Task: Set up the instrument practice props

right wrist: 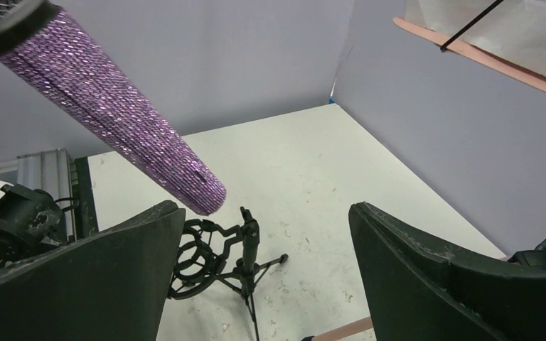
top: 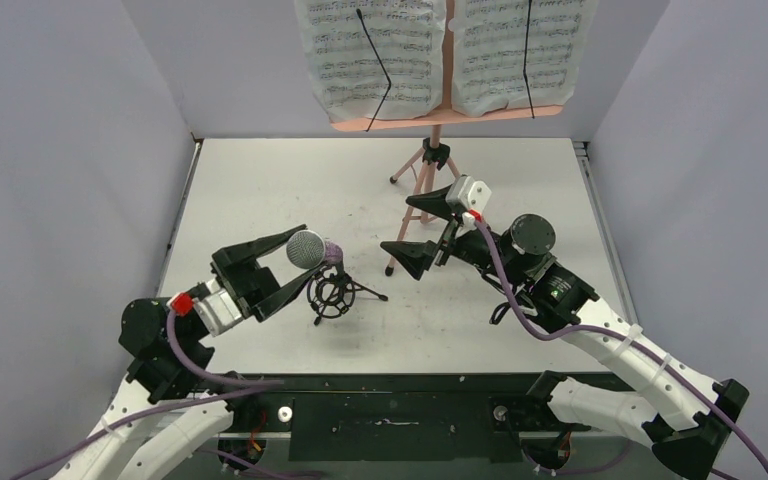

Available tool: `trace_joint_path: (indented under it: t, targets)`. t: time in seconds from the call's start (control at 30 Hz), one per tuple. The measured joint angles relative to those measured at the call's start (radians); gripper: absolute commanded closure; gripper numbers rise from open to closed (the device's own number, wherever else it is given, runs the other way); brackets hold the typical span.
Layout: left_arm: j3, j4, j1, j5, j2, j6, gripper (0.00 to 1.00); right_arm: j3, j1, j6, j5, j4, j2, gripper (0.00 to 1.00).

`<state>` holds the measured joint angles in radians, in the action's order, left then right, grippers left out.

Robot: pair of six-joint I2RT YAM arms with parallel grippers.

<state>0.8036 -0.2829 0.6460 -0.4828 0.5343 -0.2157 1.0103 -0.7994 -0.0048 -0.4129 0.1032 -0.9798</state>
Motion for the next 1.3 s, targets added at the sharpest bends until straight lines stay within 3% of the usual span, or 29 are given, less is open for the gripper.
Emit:
trace_joint_path:
  t: [0.37, 0.77, 1.3]
  targets:
    - [-0.031, 0.179, 0.000, -0.032, -0.231, -0.023, 1.00, -0.026, 0.000, -0.007, 0.014, -0.014, -0.002, 0.10]
    - [-0.177, 0.188, 0.000, -0.065, -0.247, 0.021, 1.00, -0.030, 0.000, -0.006, 0.016, -0.017, -0.014, 0.10]
    - [-0.221, 0.122, 0.000, -0.056, -0.222, 0.000, 1.00, -0.030, 0.000, -0.006, 0.026, -0.019, -0.016, 0.10]
